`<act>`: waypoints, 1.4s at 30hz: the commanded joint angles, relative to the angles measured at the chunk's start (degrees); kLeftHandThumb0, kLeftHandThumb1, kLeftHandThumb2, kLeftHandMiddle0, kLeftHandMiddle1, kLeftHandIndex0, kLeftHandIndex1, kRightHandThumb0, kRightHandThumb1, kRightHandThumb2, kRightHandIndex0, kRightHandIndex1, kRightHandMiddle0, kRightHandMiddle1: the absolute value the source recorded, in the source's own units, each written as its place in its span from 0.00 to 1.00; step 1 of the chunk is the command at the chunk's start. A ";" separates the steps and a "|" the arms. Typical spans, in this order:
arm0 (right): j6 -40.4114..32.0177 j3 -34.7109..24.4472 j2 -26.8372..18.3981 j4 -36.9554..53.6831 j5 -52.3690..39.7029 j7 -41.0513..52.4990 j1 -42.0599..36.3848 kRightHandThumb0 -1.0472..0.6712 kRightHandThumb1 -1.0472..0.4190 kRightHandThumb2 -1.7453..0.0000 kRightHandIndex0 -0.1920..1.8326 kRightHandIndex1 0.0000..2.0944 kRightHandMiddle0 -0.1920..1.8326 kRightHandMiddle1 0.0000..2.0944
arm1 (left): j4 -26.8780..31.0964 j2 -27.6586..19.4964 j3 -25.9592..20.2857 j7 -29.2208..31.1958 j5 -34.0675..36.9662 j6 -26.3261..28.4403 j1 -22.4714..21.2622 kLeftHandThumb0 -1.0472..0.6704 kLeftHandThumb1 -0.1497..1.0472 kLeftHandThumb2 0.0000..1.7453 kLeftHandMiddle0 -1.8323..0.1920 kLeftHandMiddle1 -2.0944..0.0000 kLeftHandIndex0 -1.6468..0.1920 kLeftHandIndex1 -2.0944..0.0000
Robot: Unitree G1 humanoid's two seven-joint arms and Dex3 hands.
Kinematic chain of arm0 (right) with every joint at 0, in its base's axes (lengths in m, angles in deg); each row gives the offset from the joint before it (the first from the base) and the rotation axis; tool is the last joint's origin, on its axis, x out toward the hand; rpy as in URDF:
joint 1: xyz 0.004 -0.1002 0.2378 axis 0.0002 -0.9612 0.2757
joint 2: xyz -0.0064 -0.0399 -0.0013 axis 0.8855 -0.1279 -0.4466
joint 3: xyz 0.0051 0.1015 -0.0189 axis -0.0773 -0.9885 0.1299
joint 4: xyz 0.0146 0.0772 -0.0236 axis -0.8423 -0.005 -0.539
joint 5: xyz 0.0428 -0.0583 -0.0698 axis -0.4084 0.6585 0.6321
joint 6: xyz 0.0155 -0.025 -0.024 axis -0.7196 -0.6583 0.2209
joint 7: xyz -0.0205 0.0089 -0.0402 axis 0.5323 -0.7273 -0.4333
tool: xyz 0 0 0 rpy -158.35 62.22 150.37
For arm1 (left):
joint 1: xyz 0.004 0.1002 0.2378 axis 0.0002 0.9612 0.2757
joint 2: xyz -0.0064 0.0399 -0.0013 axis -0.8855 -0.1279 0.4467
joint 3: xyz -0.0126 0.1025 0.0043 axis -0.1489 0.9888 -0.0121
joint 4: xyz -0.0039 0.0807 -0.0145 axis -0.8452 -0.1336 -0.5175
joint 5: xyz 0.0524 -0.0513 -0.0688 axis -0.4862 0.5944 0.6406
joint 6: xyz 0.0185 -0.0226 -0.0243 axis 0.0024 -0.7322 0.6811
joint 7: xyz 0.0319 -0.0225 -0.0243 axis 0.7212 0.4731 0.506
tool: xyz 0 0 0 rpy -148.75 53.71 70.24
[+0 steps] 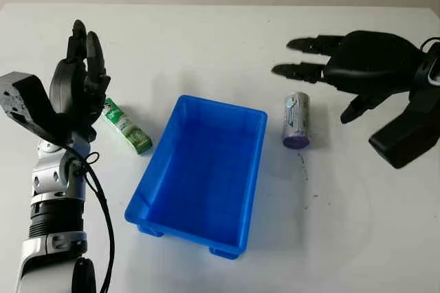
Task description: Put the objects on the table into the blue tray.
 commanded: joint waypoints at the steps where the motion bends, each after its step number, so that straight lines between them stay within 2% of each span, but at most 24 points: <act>1: 0.12 2.17 -0.71 -0.15 3.38 -4.05 1.52 0.52 0.01 0.92 0.15 0.03 0.16 0.03 | 0.85 -0.35 0.05 -0.42 -0.18 0.17 -1.01 0.18 1.00 0.35 1.00 1.00 1.00 1.00; 4: 0.15 4.84 0.99 -1.82 6.16 -8.55 1.81 0.49 0.03 0.95 0.14 0.02 0.16 0.03 | 0.82 0.02 -0.04 -0.90 0.01 0.21 -0.92 0.18 1.00 0.34 1.00 1.00 1.00 1.00; 10: -0.05 9.63 5.14 -7.07 8.45 -18.11 1.57 0.55 0.02 0.96 0.15 0.03 0.16 0.03 | 0.88 -0.07 0.19 -0.99 -0.19 -0.23 -0.54 0.18 1.00 0.34 1.00 1.00 1.00 1.00; 14: -0.12 13.35 7.79 -11.29 10.21 -24.15 1.76 0.52 0.01 0.96 0.17 0.03 0.17 0.03 | 1.38 -0.27 0.21 -0.79 -0.22 -0.20 0.01 0.19 1.00 0.34 1.00 1.00 1.00 1.00; 18: -0.81 16.06 9.82 -15.12 10.93 -30.03 1.60 0.52 0.03 0.97 0.23 0.06 0.23 0.06 | 1.91 -0.29 0.16 -0.94 -0.25 0.10 0.47 0.18 1.00 0.34 1.00 1.00 1.00 1.00; 21: -2.26 18.99 10.99 -17.29 12.79 -35.81 1.54 0.48 0.03 0.97 0.32 0.11 0.30 0.10 | 1.93 -0.30 0.04 -1.07 -0.27 0.23 0.57 0.18 1.00 0.34 1.00 1.00 1.00 1.00; 22: -3.20 20.24 11.25 -17.71 13.86 -38.20 1.53 0.45 0.04 0.97 0.35 0.13 0.31 0.14 | 2.01 -0.32 0.05 -1.22 -0.36 0.32 0.62 0.18 1.00 0.34 1.00 1.00 1.00 1.00; 23: -3.67 21.15 11.46 -18.14 14.39 -39.95 1.54 0.42 0.03 0.97 0.35 0.25 0.29 0.30 | 2.14 -0.32 0.05 -1.34 -0.41 0.43 0.66 0.18 1.00 0.34 1.00 1.00 1.00 1.00; 24: -4.06 21.93 11.54 -18.36 14.81 -41.24 1.62 0.40 0.02 0.97 0.30 0.47 0.25 0.50 | 2.21 -0.28 0.00 -1.40 -0.33 0.51 0.67 0.18 1.00 0.35 1.00 1.00 1.00 1.00; 25: -4.15 22.48 11.54 -18.51 14.90 -41.84 1.77 0.38 0.02 0.97 0.27 0.73 0.23 0.70 | 2.36 -0.27 0.00 -1.47 -0.33 0.59 0.72 0.19 1.00 0.35 1.00 1.00 1.00 1.00; 26: -4.18 22.82 11.53 -18.76 14.69 -42.14 1.88 0.36 0.02 0.97 0.27 0.86 0.21 0.80 | 2.43 -0.31 0.00 -1.45 -0.30 0.67 0.76 0.19 1.00 0.35 1.00 1.00 1.00 1.00; 27: -4.60 23.01 11.63 -19.15 14.51 -42.98 1.82 0.33 0.01 0.97 0.32 0.93 0.22 0.89 | 2.32 -0.33 -0.01 -1.45 -0.30 0.68 0.70 0.19 1.00 0.35 1.00 1.00 1.00 1.00; 28: -5.24 23.07 11.74 -19.54 14.28 -43.93 1.70 0.31 0.00 0.95 0.45 0.97 0.29 0.95 | 2.23 -0.35 -0.01 -1.43 -0.29 0.70 0.66 0.19 1.00 0.35 1.00 1.00 1.00 1.00; 30: -6.63 23.12 12.02 -20.42 13.81 -45.86 1.56 0.28 0.00 0.91 0.62 0.99 0.43 0.99 | 2.04 -0.37 -0.04 -1.25 -0.17 0.76 0.57 0.19 1.00 0.35 1.00 1.00 1.00 1.00; 32: -8.20 22.02 12.31 -21.95 12.04 -46.18 2.15 0.28 0.00 0.85 0.68 1.00 0.49 1.00 | 1.65 -0.27 -0.08 -1.27 -0.17 0.63 0.44 0.18 1.00 0.35 1.00 1.00 1.00 1.00; 35: -11.05 18.18 12.82 -24.92 6.57 -43.75 4.00 0.30 0.00 0.83 0.62 1.00 0.45 1.00 | 1.46 -0.14 -0.06 -1.36 -0.19 0.61 0.26 0.18 1.00 0.34 1.00 1.00 1.00 1.00; 38: -15.01 13.45 13.30 -26.91 0.02 -41.51 6.37 0.30 0.00 0.88 0.55 1.00 0.42 1.00 | 1.51 -0.13 0.02 -1.27 -0.18 0.53 0.16 0.18 1.00 0.34 1.00 1.00 1.00 1.00; 42: -17.43 9.00 13.55 -26.55 -6.24 -38.34 8.55 0.31 0.00 0.89 0.55 1.00 0.44 1.00 | 1.50 -0.23 0.09 -1.04 -0.25 0.35 0.18 0.18 1.00 0.34 1.00 1.00 1.00 1.00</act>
